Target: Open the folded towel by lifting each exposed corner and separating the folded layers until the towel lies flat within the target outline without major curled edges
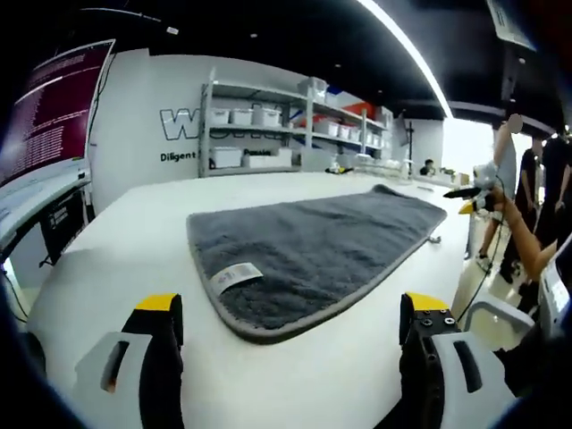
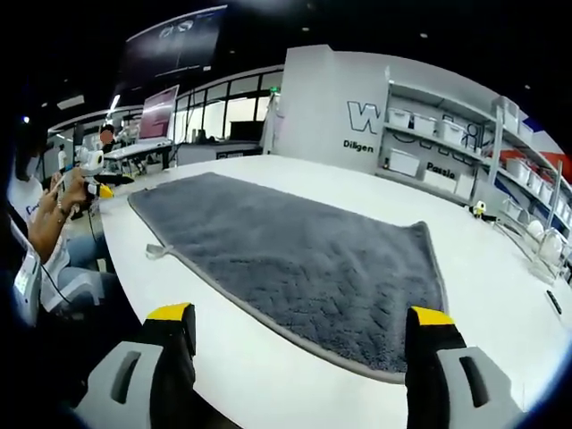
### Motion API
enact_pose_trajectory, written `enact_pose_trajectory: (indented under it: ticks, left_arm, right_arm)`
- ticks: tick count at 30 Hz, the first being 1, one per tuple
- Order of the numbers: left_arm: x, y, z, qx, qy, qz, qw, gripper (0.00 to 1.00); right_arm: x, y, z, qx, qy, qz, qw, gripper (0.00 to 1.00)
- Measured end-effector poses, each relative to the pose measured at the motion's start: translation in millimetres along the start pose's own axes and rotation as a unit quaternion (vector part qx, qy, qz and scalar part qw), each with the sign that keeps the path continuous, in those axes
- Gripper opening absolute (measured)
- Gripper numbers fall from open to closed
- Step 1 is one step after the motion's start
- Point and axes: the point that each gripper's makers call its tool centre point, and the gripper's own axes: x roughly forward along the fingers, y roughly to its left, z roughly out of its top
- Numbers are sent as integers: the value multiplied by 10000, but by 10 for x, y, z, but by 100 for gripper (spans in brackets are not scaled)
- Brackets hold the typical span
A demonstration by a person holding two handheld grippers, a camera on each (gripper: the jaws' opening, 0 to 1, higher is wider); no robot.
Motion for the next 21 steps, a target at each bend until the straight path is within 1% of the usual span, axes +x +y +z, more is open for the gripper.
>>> enact_pose_trajectory:
  ticks: [3, 9, 11, 13, 15, 19, 21]
  left_arm:
    - [-56, -6, -31, 109, 106, -2, 9999, 99]
    - [-121, -15, -18, 101, 64, 16, 9999, 99]
    - [-150, 17, -15, 235, 86, 179, 9995, 99]
    - [-160, 18, -19, 304, 125, 224, 9992, 99]
    - [-172, -3, -4, 314, 114, 186, 9993, 99]
    - [-176, -22, 25, 228, 71, 71, 9997, 99]
    - [-177, -30, 70, 231, -41, 70, 9997, 99]
  right_arm:
    - [-5, 6, -6, 14, 5, -1, 10000, 99]
    - [-30, 0, -14, 100, 105, -35, 9999, 99]
    - [-34, -2, -8, 109, 87, -37, 9999, 99]
    - [-39, -9, -5, 127, 81, -50, 9999, 99]
    - [-46, -25, -2, 158, 71, -84, 9998, 99]
    - [-51, -20, -62, 283, 241, -76, 9993, 99]
    - [-49, -30, -79, 331, 265, -90, 9991, 99]
